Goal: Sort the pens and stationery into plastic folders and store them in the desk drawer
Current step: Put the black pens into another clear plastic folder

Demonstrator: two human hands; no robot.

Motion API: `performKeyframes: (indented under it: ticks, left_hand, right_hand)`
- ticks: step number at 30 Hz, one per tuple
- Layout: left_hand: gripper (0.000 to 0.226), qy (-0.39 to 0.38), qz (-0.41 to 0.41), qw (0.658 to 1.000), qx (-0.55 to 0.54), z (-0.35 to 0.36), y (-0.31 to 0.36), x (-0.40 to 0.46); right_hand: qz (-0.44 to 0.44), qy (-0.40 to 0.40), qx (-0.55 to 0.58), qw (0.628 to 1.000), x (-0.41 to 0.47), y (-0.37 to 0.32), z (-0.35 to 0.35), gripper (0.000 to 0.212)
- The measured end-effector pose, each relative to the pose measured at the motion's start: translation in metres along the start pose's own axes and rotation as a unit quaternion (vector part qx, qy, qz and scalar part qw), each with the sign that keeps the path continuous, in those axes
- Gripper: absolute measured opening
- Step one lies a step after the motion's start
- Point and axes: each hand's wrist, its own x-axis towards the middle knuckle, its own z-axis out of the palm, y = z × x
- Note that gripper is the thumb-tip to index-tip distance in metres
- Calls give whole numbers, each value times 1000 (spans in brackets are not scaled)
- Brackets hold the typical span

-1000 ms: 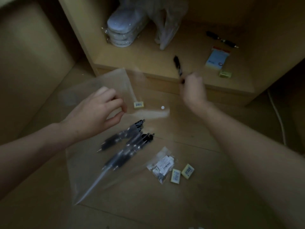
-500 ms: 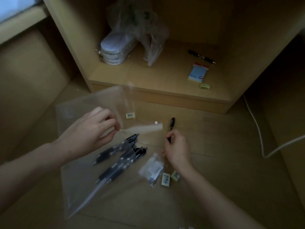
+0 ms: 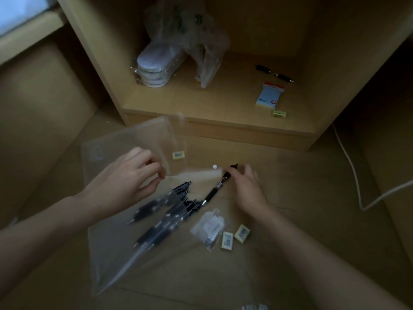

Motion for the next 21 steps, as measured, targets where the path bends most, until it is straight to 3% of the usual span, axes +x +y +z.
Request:
performKeyframes:
  ticks: [2,5,8,14,21]
  left_hand:
    - [30,4,0,1000,1,1,0,0]
    - [28,7,0,1000,2,2,0,0]
    - [26,6,-6,1000,-1,2,-2,-2]
    - [13,11,-8,1000,-4,1,-6,-6]
    - [29,-7,0,1000,-21,2,-6,-4]
  right_hand:
    - [-6,-7,-70,997,11,7,-2,63]
    - [-34,18,-103,994,29,16,-2,45]
    - [-68,14,-28,997,37,24,-6,28]
    - [-88,-65,132,985,28,36,-26,28]
    - [-95,-177,150,968,18,32,-33,15]
